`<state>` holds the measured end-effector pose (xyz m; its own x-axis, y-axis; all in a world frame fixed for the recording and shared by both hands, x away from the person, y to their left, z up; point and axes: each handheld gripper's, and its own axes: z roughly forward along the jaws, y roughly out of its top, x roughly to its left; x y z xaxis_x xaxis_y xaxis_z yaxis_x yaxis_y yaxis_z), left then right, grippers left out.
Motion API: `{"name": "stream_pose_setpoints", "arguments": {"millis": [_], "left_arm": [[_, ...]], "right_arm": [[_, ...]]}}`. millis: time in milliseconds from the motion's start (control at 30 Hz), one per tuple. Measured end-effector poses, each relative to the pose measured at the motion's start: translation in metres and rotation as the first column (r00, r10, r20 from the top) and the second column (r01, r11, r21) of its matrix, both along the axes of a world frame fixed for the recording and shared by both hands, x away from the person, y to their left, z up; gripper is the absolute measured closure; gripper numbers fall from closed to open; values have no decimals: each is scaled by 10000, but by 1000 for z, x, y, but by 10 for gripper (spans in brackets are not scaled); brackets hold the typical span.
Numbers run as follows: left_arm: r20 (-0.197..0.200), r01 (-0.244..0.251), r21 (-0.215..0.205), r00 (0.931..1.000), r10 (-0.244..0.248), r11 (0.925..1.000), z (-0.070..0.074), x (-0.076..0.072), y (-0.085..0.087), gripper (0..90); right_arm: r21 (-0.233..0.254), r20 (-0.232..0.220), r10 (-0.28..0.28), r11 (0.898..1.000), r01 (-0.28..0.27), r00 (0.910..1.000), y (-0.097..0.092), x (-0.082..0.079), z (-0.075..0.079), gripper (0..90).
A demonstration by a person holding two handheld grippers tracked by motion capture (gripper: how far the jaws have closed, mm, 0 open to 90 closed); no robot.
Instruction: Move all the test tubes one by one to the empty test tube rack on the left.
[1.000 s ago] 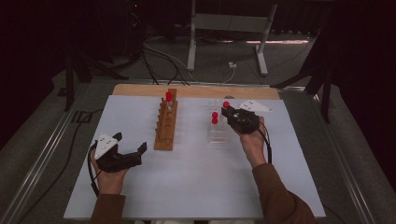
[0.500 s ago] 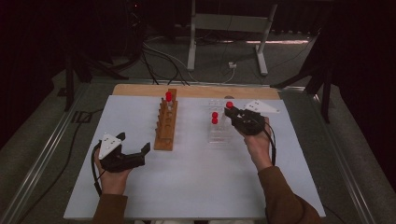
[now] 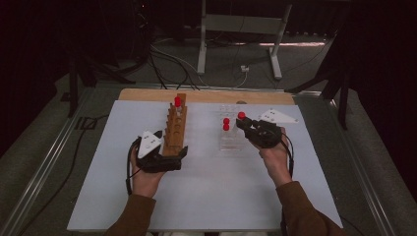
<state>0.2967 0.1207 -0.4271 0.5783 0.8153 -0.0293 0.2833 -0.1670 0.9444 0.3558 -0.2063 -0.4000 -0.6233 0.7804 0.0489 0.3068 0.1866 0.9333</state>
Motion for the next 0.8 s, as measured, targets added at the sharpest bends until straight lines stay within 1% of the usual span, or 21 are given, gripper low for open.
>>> {"name": "stream_pose_setpoints", "arguments": {"millis": [167,233,333,433,467,500,567,700,767,800], "left_arm": [[87,666,161,9977,-668,9976,3,10,-34,48],[86,847,308,9963,-850,9959,3,14,-47,61],[133,1058,457,9942,-1065,9933,2,19,-63,85],[229,1148,650,9929,-1165,9913,2,22,-76,166],[250,1146,711,9929,-1166,9909,2,22,-80,171],[287,1164,786,9925,-1189,9901,2,23,-82,196],[354,1271,806,9908,-1302,9886,2,24,-86,269],[409,1554,689,9865,-1584,9854,0,27,-90,443],[349,1720,671,9840,-1746,9828,-1,28,-91,496],[351,1768,738,9831,-1798,9815,-2,28,-92,514]], "right_arm": [[142,-43,278,9995,-278,9996,5,-7,4,744],[227,-81,428,9988,-426,9991,7,-10,6,744],[194,-81,651,9977,-650,9978,12,-14,8,743],[177,-147,872,9961,-870,9961,16,-17,9,743],[188,-173,939,9954,-936,9954,17,-17,9,743],[230,-211,993,9948,-989,9948,18,-18,9,743],[343,-292,1103,9934,-1093,9935,20,-19,8,743],[331,-352,1281,9914,-1269,9911,24,-21,7,743],[339,-357,1368,9902,-1356,9900,27,-21,7,743],[346,-370,1407,9896,-1394,9894,28,-22,7,743]]}}
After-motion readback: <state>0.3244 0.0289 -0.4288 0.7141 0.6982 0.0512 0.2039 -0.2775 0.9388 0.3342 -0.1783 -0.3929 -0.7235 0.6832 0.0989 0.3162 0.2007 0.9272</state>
